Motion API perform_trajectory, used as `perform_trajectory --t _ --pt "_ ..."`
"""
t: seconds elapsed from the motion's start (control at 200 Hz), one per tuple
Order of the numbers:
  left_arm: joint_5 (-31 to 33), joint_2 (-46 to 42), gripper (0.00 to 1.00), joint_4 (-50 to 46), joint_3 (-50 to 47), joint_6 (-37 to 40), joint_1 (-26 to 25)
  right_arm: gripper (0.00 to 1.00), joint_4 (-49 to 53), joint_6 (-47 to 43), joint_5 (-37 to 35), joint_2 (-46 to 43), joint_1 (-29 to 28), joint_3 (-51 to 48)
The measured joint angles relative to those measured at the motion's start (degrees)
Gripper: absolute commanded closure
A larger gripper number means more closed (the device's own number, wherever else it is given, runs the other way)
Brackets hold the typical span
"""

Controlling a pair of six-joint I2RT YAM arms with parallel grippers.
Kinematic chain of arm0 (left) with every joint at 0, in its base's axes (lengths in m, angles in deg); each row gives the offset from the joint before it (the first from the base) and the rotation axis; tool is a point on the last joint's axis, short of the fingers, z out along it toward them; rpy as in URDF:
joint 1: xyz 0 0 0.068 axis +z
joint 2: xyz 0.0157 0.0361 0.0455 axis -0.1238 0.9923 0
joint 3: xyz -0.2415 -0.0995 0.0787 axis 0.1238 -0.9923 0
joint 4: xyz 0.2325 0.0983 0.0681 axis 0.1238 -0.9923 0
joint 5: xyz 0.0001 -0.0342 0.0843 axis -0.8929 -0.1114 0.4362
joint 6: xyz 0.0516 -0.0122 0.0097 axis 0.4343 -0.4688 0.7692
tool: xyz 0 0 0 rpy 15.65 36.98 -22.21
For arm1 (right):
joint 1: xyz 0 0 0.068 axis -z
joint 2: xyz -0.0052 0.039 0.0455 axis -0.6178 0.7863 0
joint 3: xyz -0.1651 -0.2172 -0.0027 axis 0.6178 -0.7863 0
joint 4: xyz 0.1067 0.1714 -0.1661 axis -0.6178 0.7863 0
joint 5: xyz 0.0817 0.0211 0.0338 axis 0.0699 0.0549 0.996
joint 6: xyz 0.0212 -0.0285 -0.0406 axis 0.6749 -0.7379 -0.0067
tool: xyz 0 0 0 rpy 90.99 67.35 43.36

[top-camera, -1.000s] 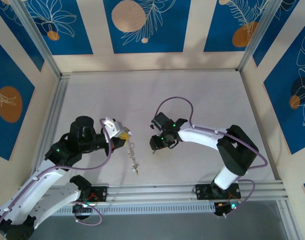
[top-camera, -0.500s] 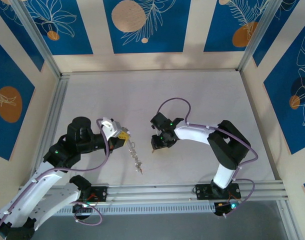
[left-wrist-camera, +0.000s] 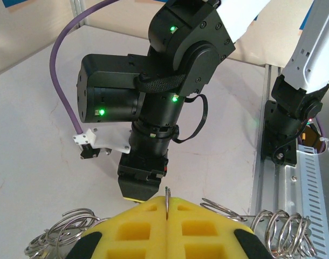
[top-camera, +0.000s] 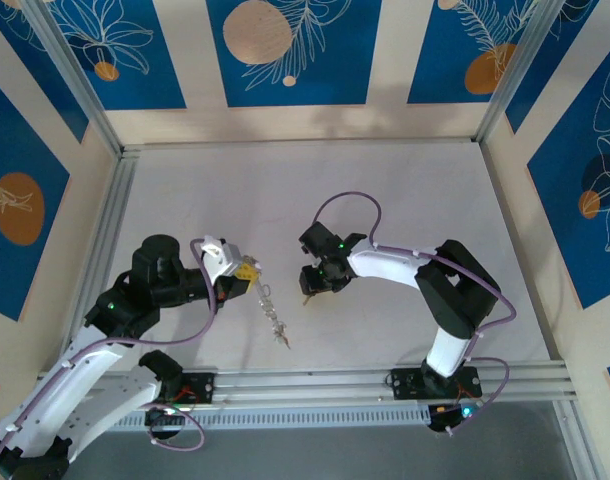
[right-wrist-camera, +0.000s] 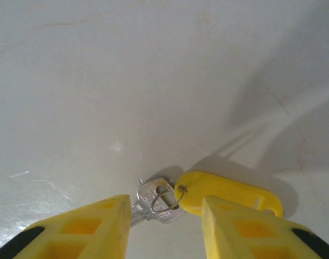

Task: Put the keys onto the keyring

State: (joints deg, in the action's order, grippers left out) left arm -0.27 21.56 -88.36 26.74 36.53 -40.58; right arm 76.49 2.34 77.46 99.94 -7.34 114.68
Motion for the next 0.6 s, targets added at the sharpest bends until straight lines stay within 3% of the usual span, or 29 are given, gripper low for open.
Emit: perform_trajectory --t 0.6 --pt "0.0 -0.7 1.0 0.0 0.0 0.0 0.0 0.84 1.5 -1.1 -3.2 2.3 -1.2 1.7"
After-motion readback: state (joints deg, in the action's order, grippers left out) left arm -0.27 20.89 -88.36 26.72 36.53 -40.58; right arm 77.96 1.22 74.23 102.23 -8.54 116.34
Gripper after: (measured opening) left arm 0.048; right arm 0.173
